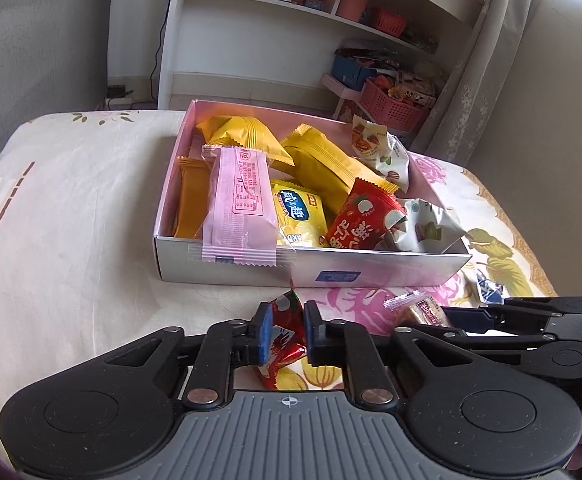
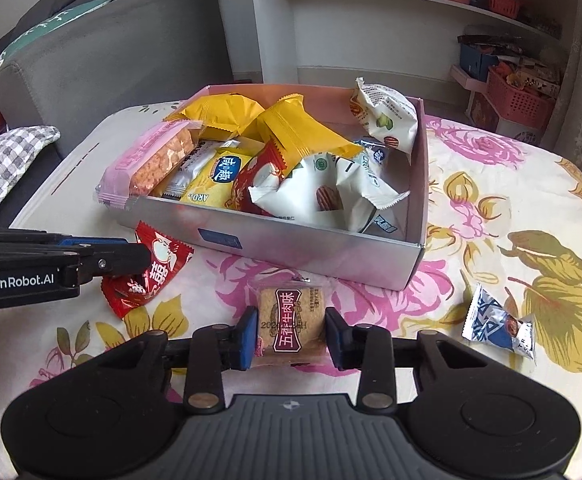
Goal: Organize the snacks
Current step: 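Grasp the second red candy pack with the left gripper while the right grasps the square cake packet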
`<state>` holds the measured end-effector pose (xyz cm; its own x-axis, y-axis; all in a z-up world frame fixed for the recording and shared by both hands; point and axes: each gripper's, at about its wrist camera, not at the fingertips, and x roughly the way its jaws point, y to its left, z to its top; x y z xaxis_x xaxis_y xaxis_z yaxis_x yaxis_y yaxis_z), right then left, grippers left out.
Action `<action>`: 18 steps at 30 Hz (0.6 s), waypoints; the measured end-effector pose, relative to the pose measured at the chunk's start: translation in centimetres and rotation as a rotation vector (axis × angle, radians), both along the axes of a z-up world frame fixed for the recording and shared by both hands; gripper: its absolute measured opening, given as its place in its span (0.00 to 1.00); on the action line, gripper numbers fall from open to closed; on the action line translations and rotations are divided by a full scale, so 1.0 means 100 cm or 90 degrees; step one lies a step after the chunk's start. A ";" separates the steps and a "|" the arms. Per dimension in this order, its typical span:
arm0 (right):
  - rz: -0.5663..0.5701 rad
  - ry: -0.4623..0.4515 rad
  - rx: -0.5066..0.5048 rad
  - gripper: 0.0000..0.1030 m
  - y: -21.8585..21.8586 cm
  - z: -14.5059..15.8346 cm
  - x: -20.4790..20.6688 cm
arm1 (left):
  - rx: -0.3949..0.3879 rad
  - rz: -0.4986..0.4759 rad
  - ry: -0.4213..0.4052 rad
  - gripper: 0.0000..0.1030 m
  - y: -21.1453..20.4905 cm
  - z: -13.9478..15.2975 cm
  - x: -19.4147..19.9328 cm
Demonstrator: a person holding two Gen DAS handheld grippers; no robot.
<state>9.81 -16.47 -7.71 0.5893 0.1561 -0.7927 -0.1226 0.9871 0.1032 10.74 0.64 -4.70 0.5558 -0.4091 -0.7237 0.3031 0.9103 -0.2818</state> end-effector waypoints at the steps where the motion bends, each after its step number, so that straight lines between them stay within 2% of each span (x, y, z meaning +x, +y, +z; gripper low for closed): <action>1: -0.005 0.006 0.011 0.28 -0.001 0.001 0.000 | -0.004 0.002 0.005 0.10 0.001 0.001 0.000; 9: -0.027 0.017 0.057 0.28 -0.007 0.015 -0.003 | -0.040 0.012 0.035 0.01 0.010 0.007 0.000; 18: -0.045 0.013 0.087 0.28 -0.017 0.026 -0.004 | -0.069 0.021 0.056 0.00 0.019 0.013 0.001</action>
<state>9.45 -18.16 -5.09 0.5862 0.2224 -0.7791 -0.0497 0.9697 0.2394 10.79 2.50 -3.39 0.5073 -0.4696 -0.7226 0.2432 0.8824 -0.4028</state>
